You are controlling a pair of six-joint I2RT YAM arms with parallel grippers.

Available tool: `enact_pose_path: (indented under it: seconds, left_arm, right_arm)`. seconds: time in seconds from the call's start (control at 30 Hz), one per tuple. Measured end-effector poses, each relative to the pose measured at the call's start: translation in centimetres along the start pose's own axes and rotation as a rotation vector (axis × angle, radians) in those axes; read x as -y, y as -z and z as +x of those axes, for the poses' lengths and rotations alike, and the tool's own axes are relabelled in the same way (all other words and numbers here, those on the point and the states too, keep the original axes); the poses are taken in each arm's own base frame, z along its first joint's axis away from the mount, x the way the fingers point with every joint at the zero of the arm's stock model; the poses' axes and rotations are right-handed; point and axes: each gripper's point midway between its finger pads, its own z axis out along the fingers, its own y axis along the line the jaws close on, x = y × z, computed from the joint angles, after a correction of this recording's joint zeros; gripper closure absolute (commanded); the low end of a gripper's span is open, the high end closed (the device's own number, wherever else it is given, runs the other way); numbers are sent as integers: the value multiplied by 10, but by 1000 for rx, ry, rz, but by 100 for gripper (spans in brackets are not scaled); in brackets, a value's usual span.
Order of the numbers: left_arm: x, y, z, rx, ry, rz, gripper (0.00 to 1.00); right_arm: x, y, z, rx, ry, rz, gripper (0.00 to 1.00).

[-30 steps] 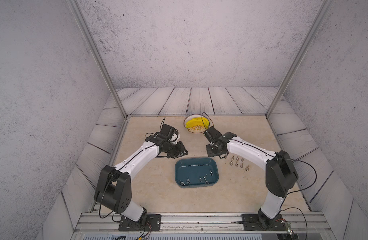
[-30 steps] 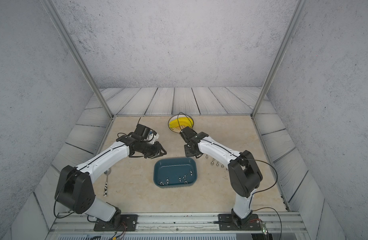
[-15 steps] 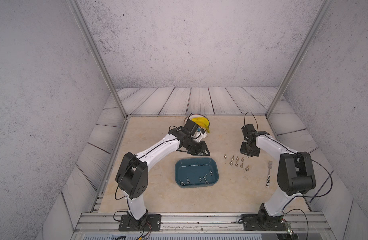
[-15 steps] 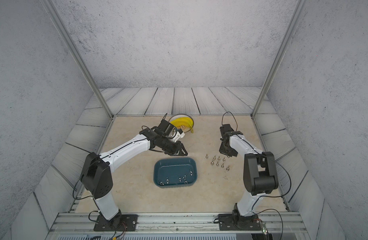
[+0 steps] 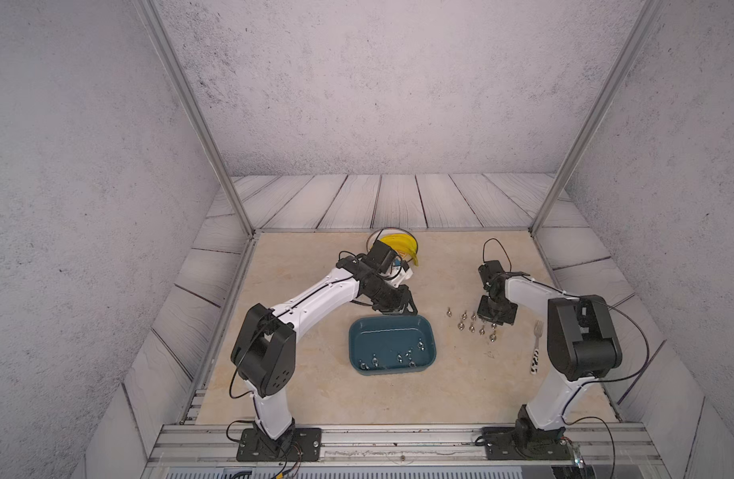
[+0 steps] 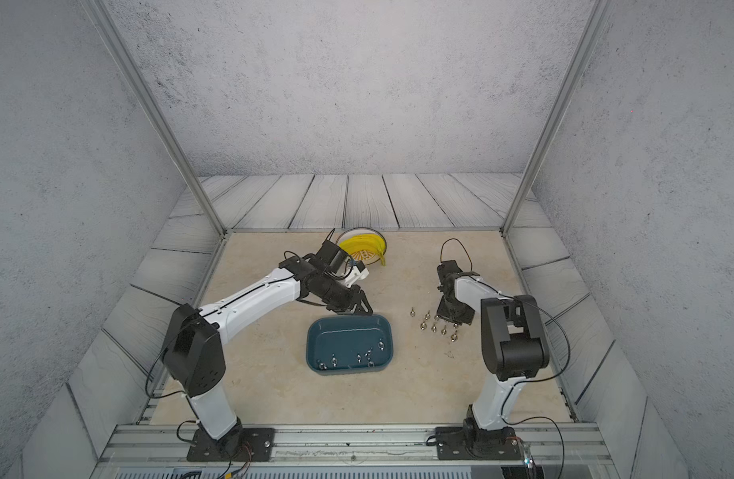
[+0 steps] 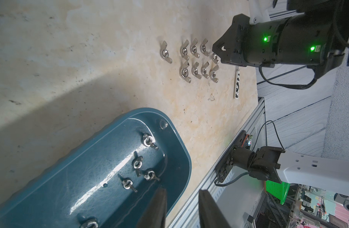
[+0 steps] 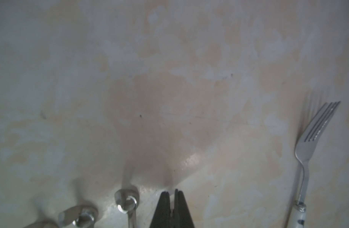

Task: Take out the wing nut from the storage box
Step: Place the wing nut at the center of the board.

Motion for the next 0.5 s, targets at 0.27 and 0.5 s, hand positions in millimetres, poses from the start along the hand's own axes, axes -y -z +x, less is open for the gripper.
enact_pose_path:
  seconds: [0.27,0.5]
  left_arm:
    - [-7,-5,7,-18,11,-8,66]
    - [-8,-6,8,-23,16,-11,65]
  right_arm:
    - [0,-6,-2,1,-7,2,96]
    - [1,-8,-2,2,-11,3,79]
